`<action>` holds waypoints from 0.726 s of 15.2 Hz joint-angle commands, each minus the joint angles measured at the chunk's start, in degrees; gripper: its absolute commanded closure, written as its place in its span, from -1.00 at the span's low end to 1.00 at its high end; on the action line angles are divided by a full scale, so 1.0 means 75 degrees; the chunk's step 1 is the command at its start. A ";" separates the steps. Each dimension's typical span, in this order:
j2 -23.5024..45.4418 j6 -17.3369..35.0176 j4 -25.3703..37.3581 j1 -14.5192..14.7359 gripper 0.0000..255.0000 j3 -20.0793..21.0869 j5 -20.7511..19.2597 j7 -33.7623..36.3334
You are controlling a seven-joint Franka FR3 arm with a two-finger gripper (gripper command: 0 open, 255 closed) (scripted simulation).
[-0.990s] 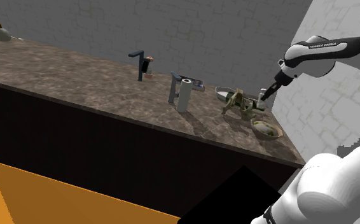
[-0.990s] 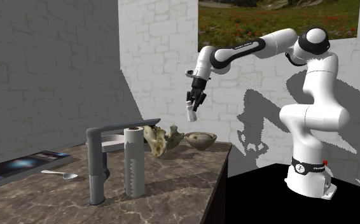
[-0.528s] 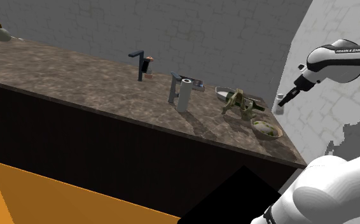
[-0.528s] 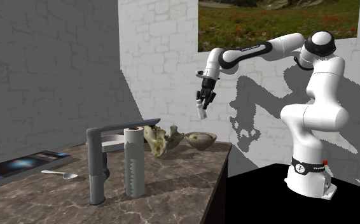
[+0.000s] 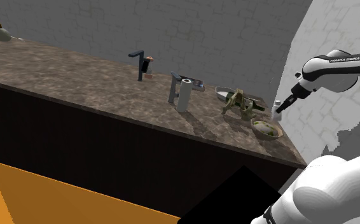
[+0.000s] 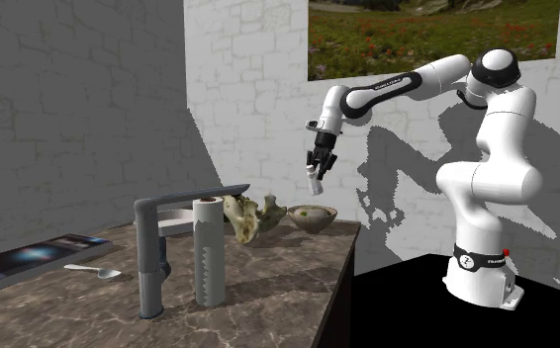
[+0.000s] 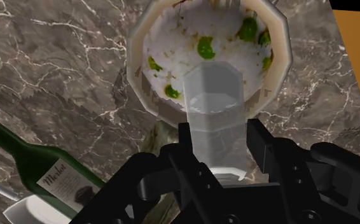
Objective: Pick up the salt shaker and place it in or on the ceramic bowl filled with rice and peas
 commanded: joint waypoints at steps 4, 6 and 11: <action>0.0196 0.0547 -0.0344 0.0133 1.00 -0.0318 0.0052 -0.0155; 0.0282 0.0764 -0.0476 0.0199 1.00 -0.0450 0.0083 -0.0220; 0.0319 0.0853 -0.0528 0.0229 1.00 -0.0507 0.0098 -0.0249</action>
